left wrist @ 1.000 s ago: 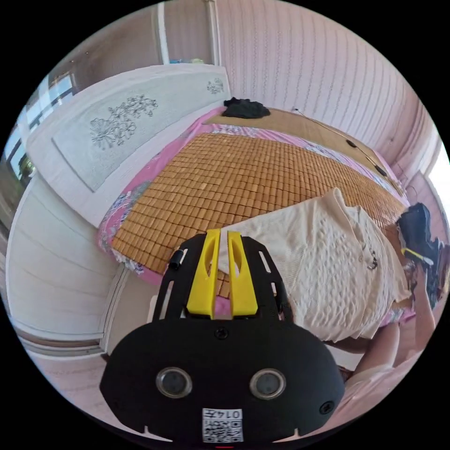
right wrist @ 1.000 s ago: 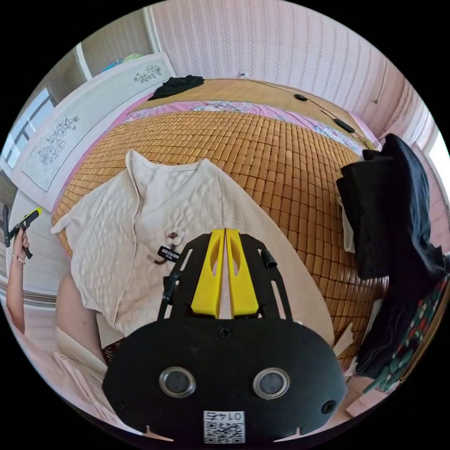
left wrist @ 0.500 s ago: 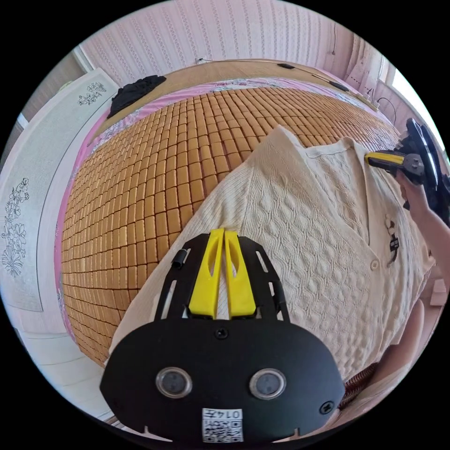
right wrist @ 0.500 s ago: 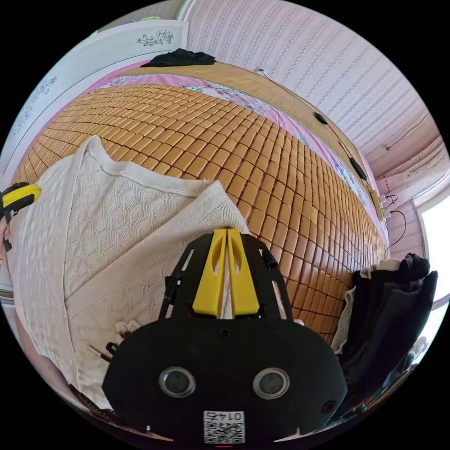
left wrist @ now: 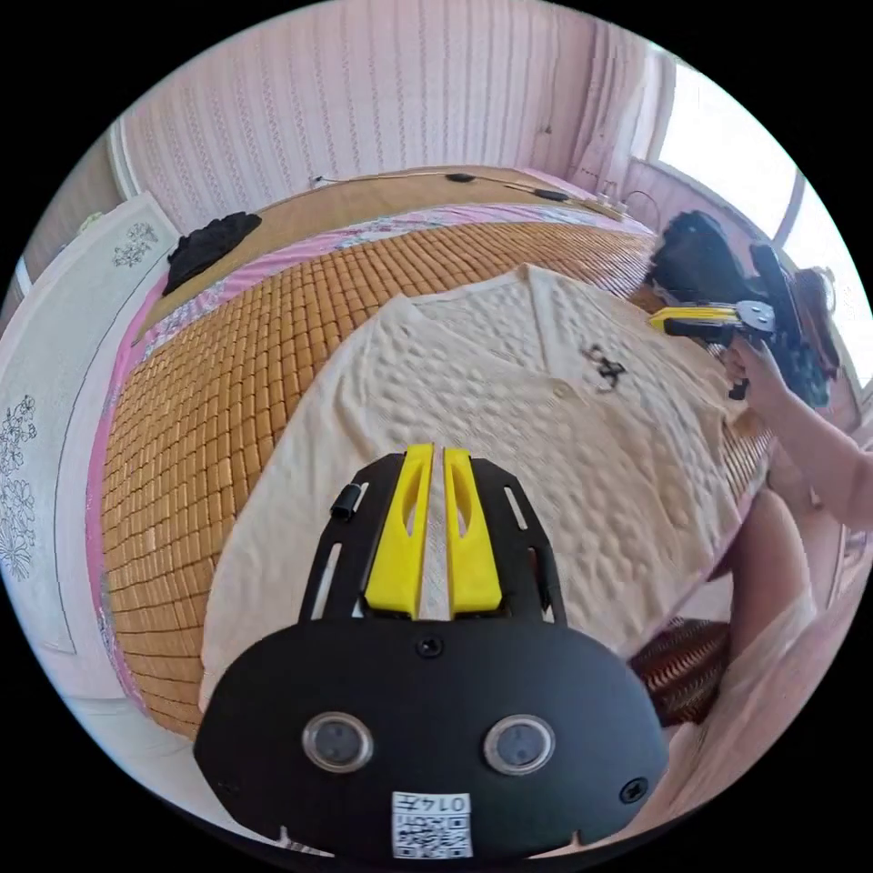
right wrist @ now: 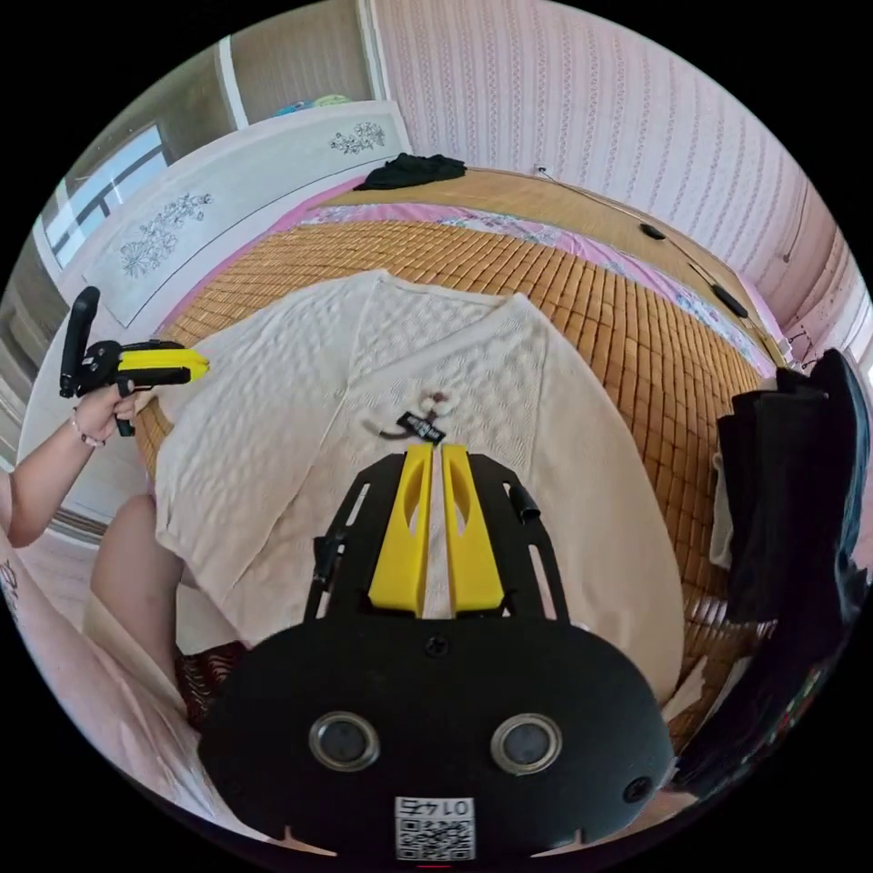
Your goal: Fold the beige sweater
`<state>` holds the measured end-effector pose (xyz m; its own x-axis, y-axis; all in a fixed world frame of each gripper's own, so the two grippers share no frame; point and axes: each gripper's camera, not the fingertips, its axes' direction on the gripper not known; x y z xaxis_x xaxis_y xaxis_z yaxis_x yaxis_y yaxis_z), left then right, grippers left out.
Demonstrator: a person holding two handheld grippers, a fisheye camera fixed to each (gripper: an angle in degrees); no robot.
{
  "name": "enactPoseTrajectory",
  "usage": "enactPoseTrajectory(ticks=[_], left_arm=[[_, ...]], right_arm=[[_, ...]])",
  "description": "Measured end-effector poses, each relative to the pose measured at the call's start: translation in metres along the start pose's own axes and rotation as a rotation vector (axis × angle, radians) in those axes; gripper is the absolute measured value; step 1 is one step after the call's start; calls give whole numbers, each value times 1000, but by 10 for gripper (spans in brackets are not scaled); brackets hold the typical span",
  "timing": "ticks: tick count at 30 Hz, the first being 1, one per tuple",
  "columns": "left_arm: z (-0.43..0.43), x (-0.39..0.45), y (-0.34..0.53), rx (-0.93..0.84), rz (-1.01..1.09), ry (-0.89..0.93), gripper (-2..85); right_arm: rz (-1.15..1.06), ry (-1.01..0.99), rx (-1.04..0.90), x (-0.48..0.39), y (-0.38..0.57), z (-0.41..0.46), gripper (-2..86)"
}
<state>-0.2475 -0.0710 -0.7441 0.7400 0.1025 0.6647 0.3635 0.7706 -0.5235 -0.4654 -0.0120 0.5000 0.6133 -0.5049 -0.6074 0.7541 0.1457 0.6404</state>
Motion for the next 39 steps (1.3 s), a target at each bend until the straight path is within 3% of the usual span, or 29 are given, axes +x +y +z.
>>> enactPoseTrajectory(ticks=[5, 9, 13, 17, 23, 30, 32, 36, 39], left_arm=[[-22, 117, 124, -142, 13, 233, 42], [-18, 152, 161, -218, -45, 186, 47], [-8, 150, 163, -283, -75, 118, 42], [-38, 165, 142, -219, -18, 116, 41], [-49, 236, 80, -166, 125, 213, 47], [-15, 365, -21, -173, 370, 294, 57], [2, 405, -52, -181, 446, 309, 57], [26, 443, -88, -161, 488, 324, 57], [49, 456, -115, -182, 494, 286, 56]], right_arm=[[-1, -205, -164, -83, 113, -15, 31], [-16, -198, -202, -103, 129, -20, 47], [140, -147, -133, -48, 150, -52, 50], [397, 120, -65, 50, 188, -88, 51], [730, 173, 40, 173, 224, -101, 64], [759, 224, -1, 223, 211, -59, 90], [782, 160, -79, 240, 219, -25, 82], [709, 184, 66, 234, 231, -40, 32], [617, 310, 293, 200, 253, -78, 19]])
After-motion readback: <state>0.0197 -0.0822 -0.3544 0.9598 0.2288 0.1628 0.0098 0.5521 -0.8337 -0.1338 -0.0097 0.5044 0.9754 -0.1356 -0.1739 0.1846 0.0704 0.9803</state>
